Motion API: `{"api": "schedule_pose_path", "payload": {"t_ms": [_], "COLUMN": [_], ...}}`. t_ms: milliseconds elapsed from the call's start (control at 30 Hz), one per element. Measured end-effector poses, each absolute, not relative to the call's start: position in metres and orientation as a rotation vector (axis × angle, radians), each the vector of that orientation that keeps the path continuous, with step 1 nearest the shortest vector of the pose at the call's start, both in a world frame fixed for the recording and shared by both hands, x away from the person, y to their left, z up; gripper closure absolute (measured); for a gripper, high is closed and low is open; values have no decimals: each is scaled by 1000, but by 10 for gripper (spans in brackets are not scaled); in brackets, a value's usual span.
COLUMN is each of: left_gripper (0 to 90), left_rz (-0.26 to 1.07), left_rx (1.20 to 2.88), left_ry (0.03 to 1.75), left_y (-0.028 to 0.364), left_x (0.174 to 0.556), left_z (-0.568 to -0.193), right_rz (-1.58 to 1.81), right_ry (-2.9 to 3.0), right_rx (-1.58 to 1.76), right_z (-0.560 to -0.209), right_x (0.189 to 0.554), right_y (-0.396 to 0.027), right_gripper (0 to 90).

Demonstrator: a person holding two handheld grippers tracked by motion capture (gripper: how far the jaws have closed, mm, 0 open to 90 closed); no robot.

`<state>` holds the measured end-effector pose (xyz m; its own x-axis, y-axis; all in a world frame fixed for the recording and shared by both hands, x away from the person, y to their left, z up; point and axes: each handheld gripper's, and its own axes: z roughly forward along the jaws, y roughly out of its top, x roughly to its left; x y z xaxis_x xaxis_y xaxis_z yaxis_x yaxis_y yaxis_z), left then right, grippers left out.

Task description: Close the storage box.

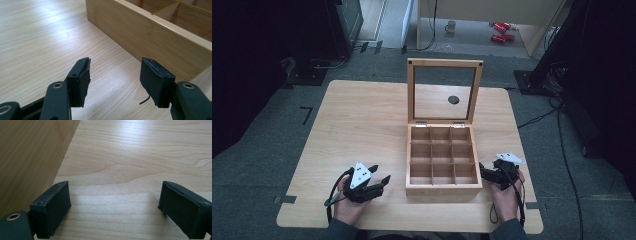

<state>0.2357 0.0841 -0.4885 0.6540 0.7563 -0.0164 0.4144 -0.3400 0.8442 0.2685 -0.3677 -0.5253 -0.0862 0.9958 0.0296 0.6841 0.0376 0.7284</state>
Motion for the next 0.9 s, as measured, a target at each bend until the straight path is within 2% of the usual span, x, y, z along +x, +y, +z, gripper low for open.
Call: {"api": "schedule_pose_path", "payload": {"t_ms": [500, 633, 700, 800, 900], "left_gripper": [415, 418, 418, 416, 416], "left_rz": [462, 464, 478, 486, 497], "left_rx": [1948, 1973, 1980, 1984, 1975], "left_ry": [934, 914, 893, 886, 884], "left_y": [86, 82, 81, 80, 82], "left_x": [238, 240, 241, 243, 245], "left_z": [-483, -477, -471, -467, -462], "right_rz": [822, 826, 821, 864, 891], "right_ry": [1827, 1849, 1854, 1851, 1851], "right_rx": [1692, 1675, 1694, 1712, 1704], "right_z": [-525, -523, -519, -513, -506], "right_x": [269, 267, 265, 263, 259], "right_y": [-367, -367, -368, -372, -373], "right_gripper": [105, 175, 302, 352, 354]}}
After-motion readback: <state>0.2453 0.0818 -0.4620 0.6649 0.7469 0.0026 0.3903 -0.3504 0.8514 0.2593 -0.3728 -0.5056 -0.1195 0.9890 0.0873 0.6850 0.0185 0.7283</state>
